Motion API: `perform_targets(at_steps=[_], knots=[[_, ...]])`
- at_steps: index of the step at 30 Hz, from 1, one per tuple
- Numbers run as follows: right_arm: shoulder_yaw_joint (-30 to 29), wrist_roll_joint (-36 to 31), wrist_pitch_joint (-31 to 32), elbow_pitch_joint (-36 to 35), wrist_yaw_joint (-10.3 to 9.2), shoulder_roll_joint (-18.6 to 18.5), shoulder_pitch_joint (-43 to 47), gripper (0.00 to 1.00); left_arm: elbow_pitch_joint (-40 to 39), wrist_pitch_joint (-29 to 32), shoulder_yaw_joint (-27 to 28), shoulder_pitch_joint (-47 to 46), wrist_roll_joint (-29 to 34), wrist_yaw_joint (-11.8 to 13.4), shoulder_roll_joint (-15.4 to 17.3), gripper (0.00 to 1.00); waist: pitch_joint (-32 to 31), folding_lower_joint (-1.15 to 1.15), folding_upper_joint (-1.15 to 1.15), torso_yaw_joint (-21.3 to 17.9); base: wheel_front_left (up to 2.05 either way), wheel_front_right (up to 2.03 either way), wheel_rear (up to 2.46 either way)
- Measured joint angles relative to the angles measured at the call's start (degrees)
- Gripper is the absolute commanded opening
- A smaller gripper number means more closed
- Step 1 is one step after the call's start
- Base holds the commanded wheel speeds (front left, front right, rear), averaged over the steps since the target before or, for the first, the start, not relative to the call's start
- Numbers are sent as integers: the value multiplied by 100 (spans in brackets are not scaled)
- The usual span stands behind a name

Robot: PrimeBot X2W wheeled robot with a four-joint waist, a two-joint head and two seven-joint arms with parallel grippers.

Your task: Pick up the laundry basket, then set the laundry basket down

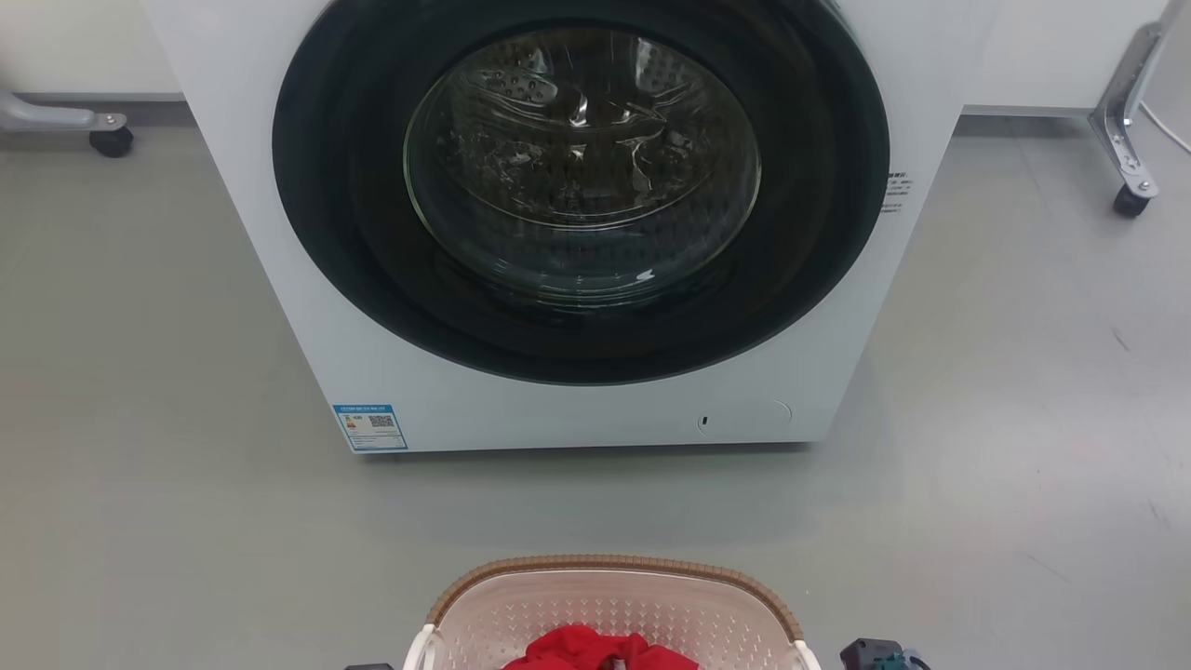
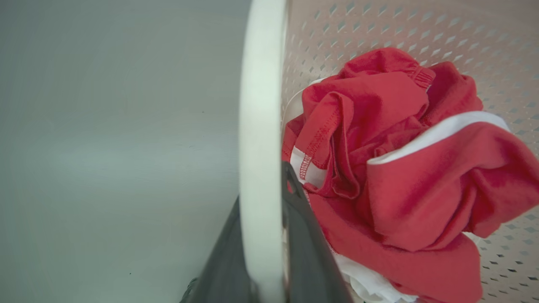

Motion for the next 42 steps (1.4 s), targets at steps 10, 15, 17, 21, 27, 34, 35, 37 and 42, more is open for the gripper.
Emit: perform_targets(at_steps=[10,15,17,21,27,34,35,37,42], knots=[[131,103,-43,57,0,0,-13,0,-8,2,-82,-1,-69,48,0,0,17,0,0,-9,0,0,0],[192,164,-53,73,0,0,-20,0,-3,2,-119,-1,-168,49,1,0,17,0,0,-8,0,0,0],[219,205,-63,76,0,-1,-22,0,1,2,-140,-1,-177,49,2,0,16,0,0,-7,0,0,0],[263,244,-78,87,0,-1,-23,0,12,2,-174,-1,-203,53,3,0,14,0,0,-7,0,0,0],[350,341,-101,98,0,-1,-28,0,40,0,-199,-1,-224,54,3,0,25,0,0,-14,0,0,0],[452,354,-124,104,0,-2,-176,0,62,-58,-203,-10,-269,55,5,0,146,0,0,-40,0,0,0],[467,355,-126,105,0,-2,-203,0,62,-59,-203,-22,-274,55,8,0,170,0,0,-44,0,0,0],[488,360,-127,114,0,-5,-261,0,58,-75,-203,-40,-278,57,9,0,221,0,0,-51,0,0,0],[514,360,-160,145,0,-10,-610,0,62,-126,-194,-319,-280,99,11,0,435,1,0,-65,0,0,0]])
